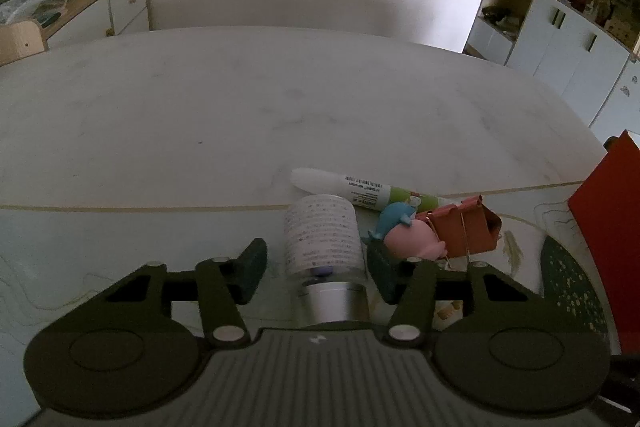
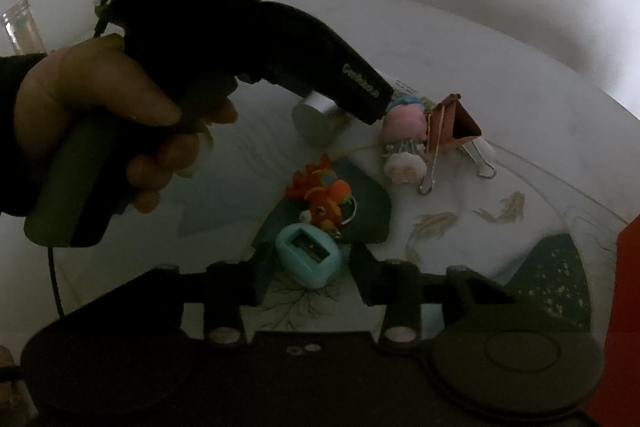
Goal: Organize rigid objects
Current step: 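Grasp the white cylindrical cup with left tool while right tool grasps teal square gadget, then carry the white cup and teal gadget into the red box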
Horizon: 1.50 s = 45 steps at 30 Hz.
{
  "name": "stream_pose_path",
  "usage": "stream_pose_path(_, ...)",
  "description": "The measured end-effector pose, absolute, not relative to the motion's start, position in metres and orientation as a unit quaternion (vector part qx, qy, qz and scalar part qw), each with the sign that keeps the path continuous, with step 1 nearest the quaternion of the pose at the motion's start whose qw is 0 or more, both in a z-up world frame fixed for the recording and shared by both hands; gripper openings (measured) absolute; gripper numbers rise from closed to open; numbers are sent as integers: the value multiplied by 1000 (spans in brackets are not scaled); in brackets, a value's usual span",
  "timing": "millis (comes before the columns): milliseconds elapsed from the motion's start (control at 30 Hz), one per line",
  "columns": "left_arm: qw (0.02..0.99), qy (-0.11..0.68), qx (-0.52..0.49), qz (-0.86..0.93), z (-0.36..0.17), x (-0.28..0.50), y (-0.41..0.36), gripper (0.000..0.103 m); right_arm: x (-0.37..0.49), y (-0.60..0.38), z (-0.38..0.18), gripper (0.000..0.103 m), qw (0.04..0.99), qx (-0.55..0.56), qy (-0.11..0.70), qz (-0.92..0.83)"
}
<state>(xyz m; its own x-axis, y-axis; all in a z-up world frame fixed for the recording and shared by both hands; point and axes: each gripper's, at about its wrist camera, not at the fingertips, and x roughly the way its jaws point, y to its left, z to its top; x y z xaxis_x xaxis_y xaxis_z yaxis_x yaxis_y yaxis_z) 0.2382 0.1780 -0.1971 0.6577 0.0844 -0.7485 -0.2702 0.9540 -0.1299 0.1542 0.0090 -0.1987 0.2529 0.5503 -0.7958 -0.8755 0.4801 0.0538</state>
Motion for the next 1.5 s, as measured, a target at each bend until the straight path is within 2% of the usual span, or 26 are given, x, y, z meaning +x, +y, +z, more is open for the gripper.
stream_pose_path(100, 904, 400, -119, 95, -197, 240, 181, 43, 152, 9, -198, 35, 765, -206, 395, 465)
stream_pose_path(200, 905, 398, -116, 94, -195, 239, 178, 41, 148, 6, -196, 35, 768, -201, 394, 464)
stream_pose_path(467, 907, 393, -116, 92, -189, 232, 178, 40, 152, -8, -186, 35, 774, -181, 394, 461)
stream_pose_path(967, 908, 390, -123, 86, -151, 196, 165, 40, 137, -47, -135, 35, 793, -125, 386, 454)
stream_pose_path(1500, 917, 383, -103, 43, -100, 164, 93, 40, 158, -142, -77, 35, 829, -82, 359, 422)
